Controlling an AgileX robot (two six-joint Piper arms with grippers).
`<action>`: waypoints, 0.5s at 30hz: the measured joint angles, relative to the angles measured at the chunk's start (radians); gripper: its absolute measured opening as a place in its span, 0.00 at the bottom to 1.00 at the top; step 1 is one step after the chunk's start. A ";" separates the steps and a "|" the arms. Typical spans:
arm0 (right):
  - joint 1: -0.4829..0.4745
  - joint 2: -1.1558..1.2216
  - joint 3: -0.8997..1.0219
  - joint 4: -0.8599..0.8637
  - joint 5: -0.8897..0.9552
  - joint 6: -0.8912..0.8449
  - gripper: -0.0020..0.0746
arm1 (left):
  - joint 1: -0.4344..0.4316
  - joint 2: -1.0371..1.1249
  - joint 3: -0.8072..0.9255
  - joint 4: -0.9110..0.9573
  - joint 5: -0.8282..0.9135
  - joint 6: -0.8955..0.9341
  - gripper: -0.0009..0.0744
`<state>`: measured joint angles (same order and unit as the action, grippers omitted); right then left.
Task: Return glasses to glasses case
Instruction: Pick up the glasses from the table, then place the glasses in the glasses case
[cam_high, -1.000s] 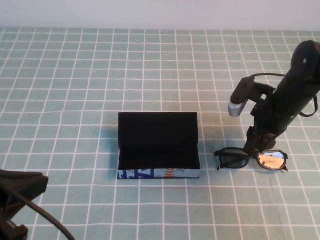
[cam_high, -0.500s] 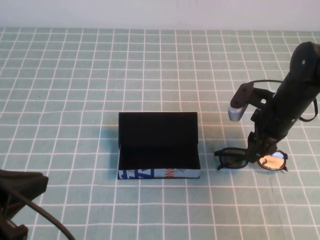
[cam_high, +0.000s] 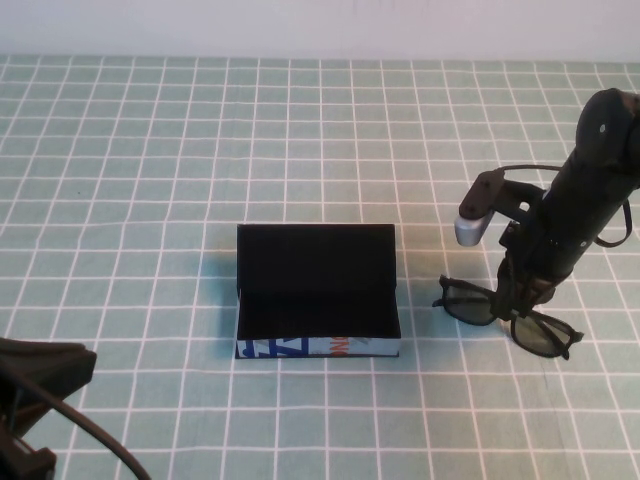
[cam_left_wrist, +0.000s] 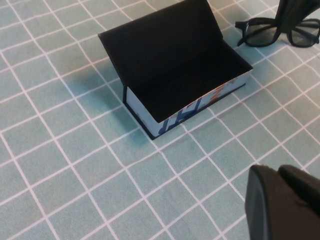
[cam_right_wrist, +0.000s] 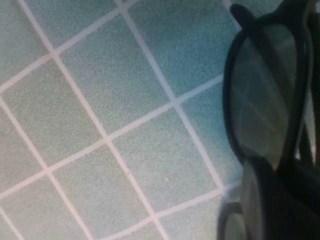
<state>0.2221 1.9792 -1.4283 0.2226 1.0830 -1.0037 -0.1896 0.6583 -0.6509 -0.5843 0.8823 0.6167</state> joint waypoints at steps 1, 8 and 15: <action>0.000 0.000 0.000 0.002 0.002 -0.002 0.06 | 0.000 0.000 0.000 0.000 0.000 0.000 0.01; 0.000 -0.026 -0.031 0.006 0.002 -0.002 0.04 | 0.000 0.000 0.000 0.000 -0.002 0.000 0.01; 0.036 -0.127 -0.130 0.035 0.064 -0.004 0.04 | 0.000 0.000 0.000 0.011 0.000 0.000 0.01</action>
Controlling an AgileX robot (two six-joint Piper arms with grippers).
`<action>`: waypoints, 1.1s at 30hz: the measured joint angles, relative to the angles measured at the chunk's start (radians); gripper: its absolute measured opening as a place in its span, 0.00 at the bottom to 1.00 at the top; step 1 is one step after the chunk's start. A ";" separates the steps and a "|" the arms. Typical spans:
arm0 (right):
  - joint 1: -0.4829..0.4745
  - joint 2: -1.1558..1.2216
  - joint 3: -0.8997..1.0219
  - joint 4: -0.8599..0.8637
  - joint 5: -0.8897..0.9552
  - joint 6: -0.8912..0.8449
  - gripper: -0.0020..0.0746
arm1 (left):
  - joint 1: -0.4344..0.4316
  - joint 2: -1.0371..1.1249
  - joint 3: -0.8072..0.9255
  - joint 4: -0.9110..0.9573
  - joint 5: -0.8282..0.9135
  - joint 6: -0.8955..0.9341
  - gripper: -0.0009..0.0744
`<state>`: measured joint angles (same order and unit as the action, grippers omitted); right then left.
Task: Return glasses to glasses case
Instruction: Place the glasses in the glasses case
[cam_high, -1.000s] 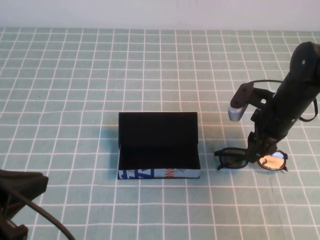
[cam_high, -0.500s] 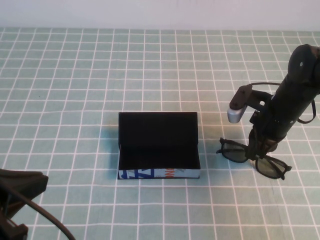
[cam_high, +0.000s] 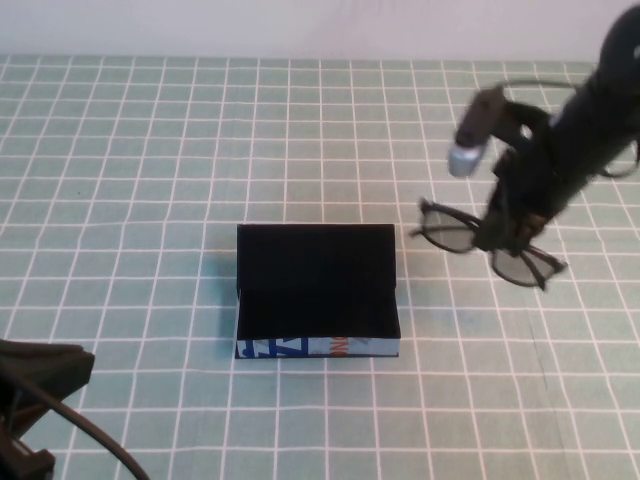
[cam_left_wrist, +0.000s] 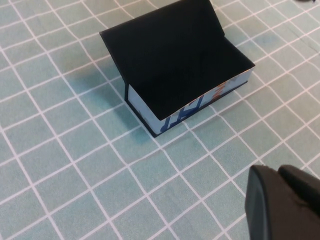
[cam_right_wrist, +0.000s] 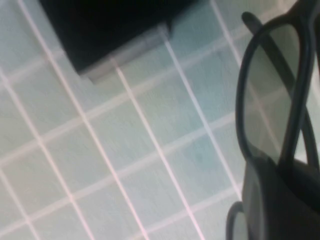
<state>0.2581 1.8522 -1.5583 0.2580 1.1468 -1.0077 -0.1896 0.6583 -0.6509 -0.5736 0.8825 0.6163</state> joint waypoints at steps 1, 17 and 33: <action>0.020 -0.013 -0.020 0.010 0.015 0.000 0.04 | 0.000 0.000 0.000 0.002 0.000 0.000 0.01; 0.415 0.153 -0.303 -0.066 0.082 0.017 0.04 | 0.000 0.000 0.000 0.009 0.002 0.000 0.01; 0.415 0.258 -0.307 -0.104 0.080 0.019 0.07 | 0.000 0.000 0.000 0.009 0.010 -0.002 0.01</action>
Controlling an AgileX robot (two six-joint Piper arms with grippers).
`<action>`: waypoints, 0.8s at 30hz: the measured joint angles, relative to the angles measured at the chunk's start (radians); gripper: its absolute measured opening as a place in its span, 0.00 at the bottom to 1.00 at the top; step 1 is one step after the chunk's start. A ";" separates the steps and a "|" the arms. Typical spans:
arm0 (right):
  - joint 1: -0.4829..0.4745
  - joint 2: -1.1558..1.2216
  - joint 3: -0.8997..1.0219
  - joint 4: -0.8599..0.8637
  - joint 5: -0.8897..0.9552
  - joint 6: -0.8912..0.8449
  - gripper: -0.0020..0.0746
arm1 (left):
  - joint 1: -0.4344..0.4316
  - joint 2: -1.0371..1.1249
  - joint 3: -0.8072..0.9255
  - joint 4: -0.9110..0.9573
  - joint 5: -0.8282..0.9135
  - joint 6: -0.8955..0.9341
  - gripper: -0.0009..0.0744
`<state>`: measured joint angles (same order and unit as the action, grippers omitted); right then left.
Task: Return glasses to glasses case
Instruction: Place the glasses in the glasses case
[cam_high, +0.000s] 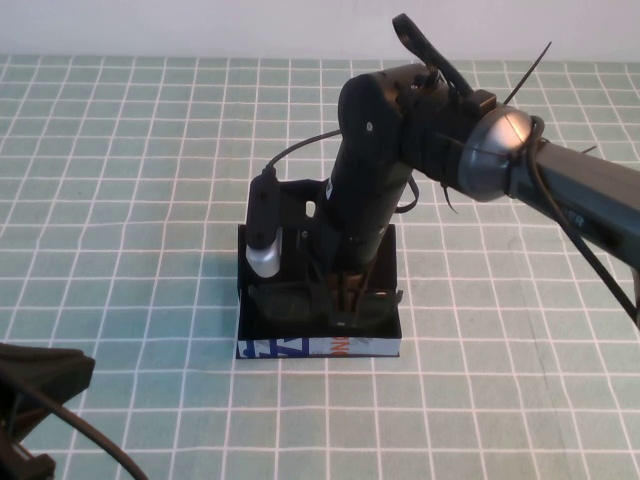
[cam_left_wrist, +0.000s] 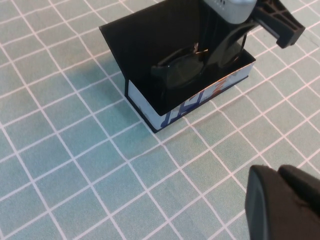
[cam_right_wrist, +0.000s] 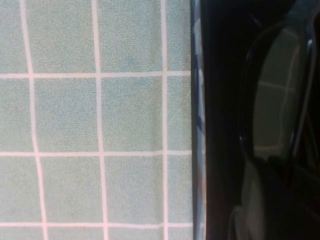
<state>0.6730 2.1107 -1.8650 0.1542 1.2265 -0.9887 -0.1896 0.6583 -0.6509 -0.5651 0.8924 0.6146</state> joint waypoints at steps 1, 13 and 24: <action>0.000 0.000 0.000 0.000 0.000 0.000 0.08 | 0.000 0.000 0.000 0.000 0.000 0.000 0.01; 0.000 0.000 -0.007 0.000 0.000 0.000 0.23 | 0.000 0.004 0.000 0.000 0.000 0.009 0.01; -0.030 -0.017 -0.198 0.026 -0.069 0.290 0.02 | 0.000 0.170 0.018 -0.059 -0.005 0.203 0.01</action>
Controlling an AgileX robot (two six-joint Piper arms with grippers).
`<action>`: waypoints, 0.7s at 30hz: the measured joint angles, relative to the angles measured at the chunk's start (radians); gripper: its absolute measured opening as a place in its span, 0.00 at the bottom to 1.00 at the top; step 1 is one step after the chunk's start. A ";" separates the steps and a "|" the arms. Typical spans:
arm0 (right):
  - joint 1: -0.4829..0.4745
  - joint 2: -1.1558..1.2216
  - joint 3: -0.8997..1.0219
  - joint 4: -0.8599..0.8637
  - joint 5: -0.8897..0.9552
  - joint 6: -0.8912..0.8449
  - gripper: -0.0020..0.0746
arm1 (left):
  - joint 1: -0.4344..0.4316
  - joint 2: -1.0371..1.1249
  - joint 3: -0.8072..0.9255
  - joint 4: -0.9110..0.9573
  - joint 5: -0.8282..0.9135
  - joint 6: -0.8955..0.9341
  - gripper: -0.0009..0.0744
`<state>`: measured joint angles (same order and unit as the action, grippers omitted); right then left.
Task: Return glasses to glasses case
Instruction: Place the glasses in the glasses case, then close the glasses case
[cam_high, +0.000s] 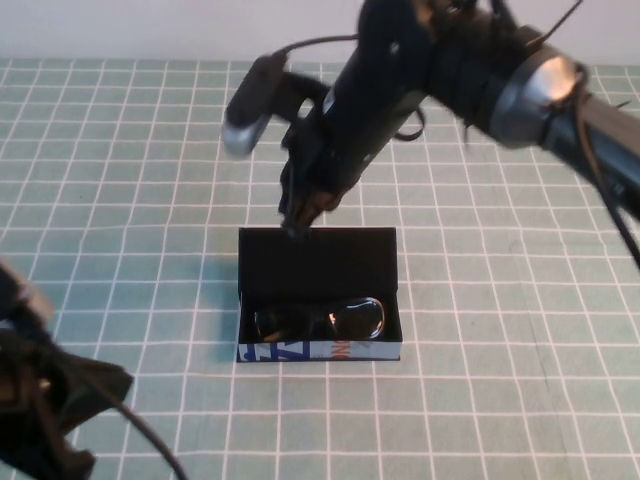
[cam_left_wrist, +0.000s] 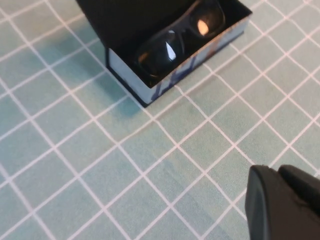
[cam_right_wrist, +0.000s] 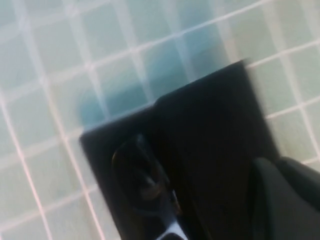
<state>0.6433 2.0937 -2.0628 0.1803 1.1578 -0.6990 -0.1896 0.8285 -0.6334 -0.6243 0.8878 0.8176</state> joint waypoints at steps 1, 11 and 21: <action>-0.014 -0.002 -0.005 0.013 -0.005 0.031 0.01 | 0.000 0.033 0.000 -0.015 -0.004 0.027 0.01; -0.150 0.017 -0.010 0.164 -0.020 0.098 0.01 | -0.181 0.349 0.000 -0.090 -0.265 0.149 0.01; -0.213 0.110 -0.010 0.330 -0.106 0.100 0.01 | -0.479 0.613 0.000 -0.185 -0.750 -0.018 0.01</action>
<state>0.4303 2.2041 -2.0731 0.5098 1.0519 -0.5992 -0.6684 1.4412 -0.6334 -0.8093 0.1376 0.7995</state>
